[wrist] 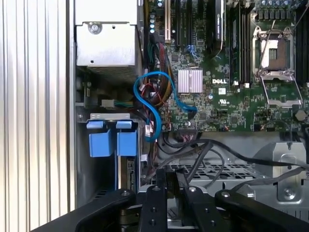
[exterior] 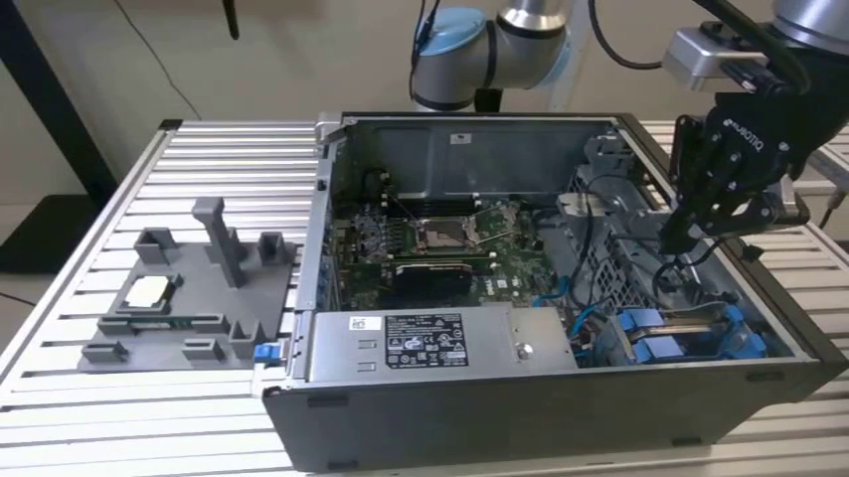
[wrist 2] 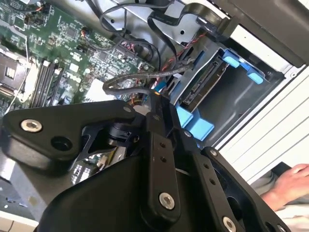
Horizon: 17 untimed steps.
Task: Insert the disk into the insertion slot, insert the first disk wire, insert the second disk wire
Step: 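Insert the first disk wire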
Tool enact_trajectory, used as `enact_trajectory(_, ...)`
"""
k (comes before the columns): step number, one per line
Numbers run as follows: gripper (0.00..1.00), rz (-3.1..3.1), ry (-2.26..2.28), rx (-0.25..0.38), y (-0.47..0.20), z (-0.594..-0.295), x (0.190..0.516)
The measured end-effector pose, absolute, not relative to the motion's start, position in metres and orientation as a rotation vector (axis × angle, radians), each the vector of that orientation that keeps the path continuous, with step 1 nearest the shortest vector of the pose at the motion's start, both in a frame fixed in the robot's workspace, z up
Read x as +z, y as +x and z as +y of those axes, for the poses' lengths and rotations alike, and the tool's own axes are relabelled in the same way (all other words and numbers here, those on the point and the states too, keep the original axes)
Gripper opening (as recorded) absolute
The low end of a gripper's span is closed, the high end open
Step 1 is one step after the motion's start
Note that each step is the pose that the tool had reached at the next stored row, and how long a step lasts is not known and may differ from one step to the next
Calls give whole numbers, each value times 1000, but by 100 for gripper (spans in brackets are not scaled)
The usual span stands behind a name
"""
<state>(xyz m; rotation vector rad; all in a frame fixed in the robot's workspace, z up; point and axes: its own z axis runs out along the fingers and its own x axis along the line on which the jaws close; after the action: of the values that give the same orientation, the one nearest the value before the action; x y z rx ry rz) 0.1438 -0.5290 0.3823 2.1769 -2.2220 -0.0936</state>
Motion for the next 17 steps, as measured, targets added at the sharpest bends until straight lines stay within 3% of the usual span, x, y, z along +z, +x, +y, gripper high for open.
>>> enact_trajectory(17, 19, -2221, 2180, -85, 167, -550, 365)
